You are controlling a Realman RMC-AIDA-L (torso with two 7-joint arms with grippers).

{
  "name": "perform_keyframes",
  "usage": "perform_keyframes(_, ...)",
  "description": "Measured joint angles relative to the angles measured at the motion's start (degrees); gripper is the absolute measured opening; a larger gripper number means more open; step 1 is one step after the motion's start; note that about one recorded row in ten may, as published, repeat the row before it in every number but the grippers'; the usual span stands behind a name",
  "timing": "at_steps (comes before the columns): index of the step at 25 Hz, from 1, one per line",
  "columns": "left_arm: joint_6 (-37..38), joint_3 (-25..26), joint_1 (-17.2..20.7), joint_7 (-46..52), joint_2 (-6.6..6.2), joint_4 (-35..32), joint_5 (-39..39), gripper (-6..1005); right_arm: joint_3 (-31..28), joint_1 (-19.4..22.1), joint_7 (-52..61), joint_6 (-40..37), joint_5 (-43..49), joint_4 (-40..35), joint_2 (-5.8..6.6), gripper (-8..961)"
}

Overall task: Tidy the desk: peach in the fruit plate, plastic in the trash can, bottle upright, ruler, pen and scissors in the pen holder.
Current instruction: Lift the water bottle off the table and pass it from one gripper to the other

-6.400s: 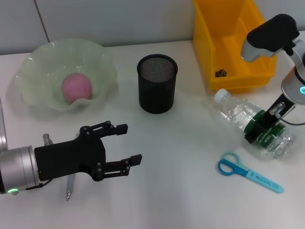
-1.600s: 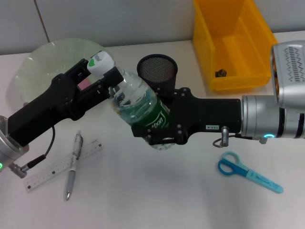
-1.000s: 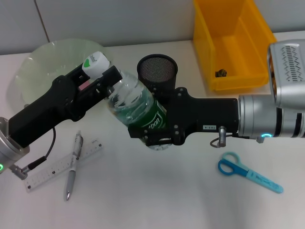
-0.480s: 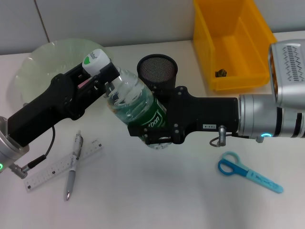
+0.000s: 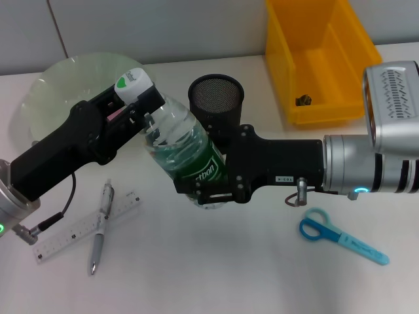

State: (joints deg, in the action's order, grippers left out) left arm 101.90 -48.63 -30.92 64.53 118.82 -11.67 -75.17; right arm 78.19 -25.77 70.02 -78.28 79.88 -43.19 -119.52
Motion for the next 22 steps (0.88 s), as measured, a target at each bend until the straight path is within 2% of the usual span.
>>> perform_keyframes(15,0.93,-0.47,-0.02,-0.02,-0.06,-0.11,0.25,453,-0.55,1.38,2.72,0.16,0.01,-1.26,0.30,802)
perform_keyframes(18,1.09,-0.48,-0.02,-0.02,-0.08,-0.11,0.22,455,-0.24,1.47,3.04,0.16,0.30,-1.49,0.34,837)
perform_keyframes(22,1.36,-0.49,-0.01,0.00,-0.09,-0.19,0.19,456,0.00,1.50,3.46,0.15,0.53,-1.72,0.35,837)
